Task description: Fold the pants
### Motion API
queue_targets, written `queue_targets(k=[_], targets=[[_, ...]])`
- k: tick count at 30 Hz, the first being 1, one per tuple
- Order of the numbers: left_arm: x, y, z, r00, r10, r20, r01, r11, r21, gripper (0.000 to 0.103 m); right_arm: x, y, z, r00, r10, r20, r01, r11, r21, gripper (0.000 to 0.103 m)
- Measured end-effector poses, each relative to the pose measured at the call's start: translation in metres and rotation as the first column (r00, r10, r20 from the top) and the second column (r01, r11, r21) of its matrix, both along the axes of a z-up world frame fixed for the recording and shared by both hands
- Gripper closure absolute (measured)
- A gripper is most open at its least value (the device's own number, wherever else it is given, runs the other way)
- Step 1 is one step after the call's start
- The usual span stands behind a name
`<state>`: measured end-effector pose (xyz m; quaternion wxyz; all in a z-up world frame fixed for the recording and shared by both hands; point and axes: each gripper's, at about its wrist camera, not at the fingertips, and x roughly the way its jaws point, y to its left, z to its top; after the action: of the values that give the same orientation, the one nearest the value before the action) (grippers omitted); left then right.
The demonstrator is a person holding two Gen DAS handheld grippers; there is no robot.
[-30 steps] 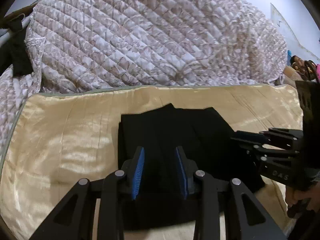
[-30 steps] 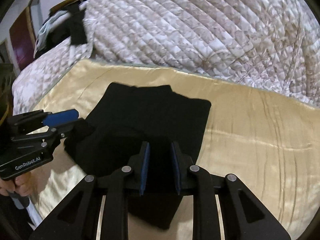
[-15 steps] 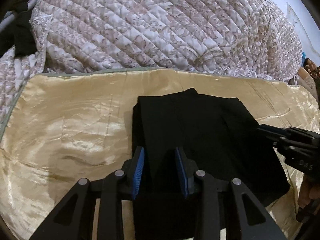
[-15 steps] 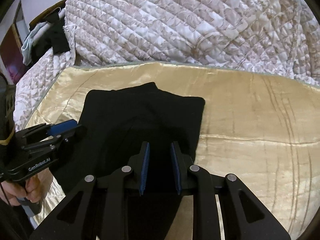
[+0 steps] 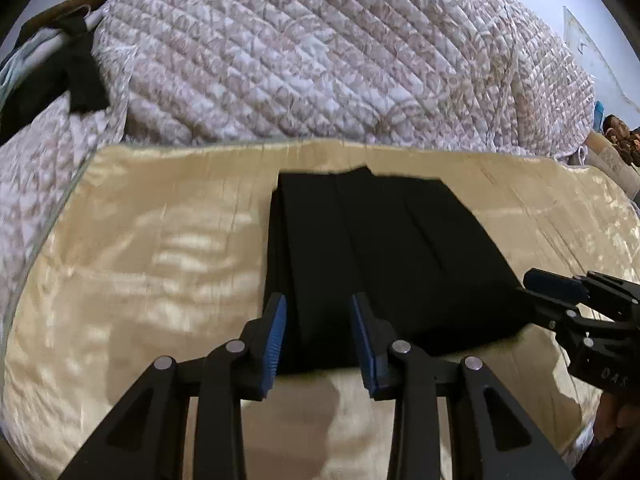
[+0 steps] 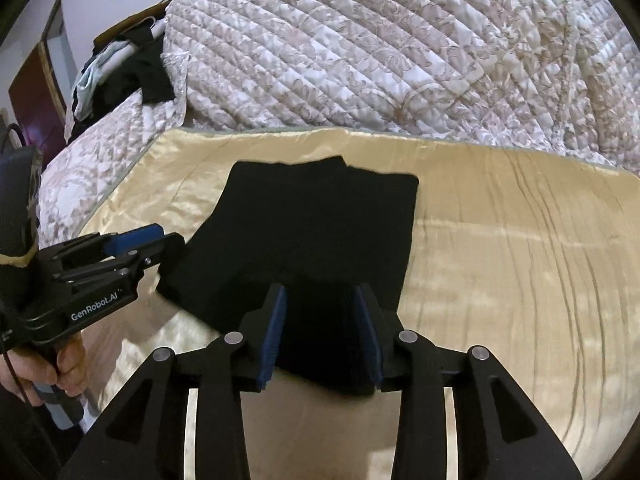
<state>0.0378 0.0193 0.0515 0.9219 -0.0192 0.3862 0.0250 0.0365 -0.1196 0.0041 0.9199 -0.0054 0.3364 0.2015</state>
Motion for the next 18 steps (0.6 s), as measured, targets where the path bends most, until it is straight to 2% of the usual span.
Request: queue_targets(k=[3,5,7,10,13,18], targets=[[-0.013,-0.003,-0.012,0.999,0.009,-0.034,-0.010,1.000,-0.013,0.066,-0.020,0.001,-0.008,1.000,-0.003,-0.011,0.003,1.000,-0.020,0.066],[-0.017,-0.005,-0.022,0.998,0.017,-0.063,-0.017,1.000,-0.013,0.066,-0.031,0.001,-0.015,1.000,-0.014,-0.010,0.014,0.999,-0.048,0.060],[-0.019,-0.007,-0.030,0.996,0.020,-0.085,-0.022,1.000,-0.014,0.066,-0.036,0.001,-0.020,1.000,-0.021,-0.019,0.020,0.997,-0.073,0.059],[-0.020,-0.010,-0.036,0.995,0.026,-0.097,-0.027,1.000,-0.002,0.066,-0.037,-0.002,-0.028,0.998,-0.028,-0.056,0.024,0.997,-0.073,0.059],[-0.021,-0.010,-0.037,0.995,0.036,-0.096,-0.036,0.999,-0.001,0.061,-0.035,-0.001,-0.039,0.995,-0.032,-0.098,0.022,0.994,-0.109,0.059],[-0.021,-0.008,-0.040,0.995,0.043,-0.095,-0.043,0.999,-0.004,0.056,-0.035,-0.001,-0.041,0.995,-0.030,-0.092,0.019,0.993,-0.120,0.058]])
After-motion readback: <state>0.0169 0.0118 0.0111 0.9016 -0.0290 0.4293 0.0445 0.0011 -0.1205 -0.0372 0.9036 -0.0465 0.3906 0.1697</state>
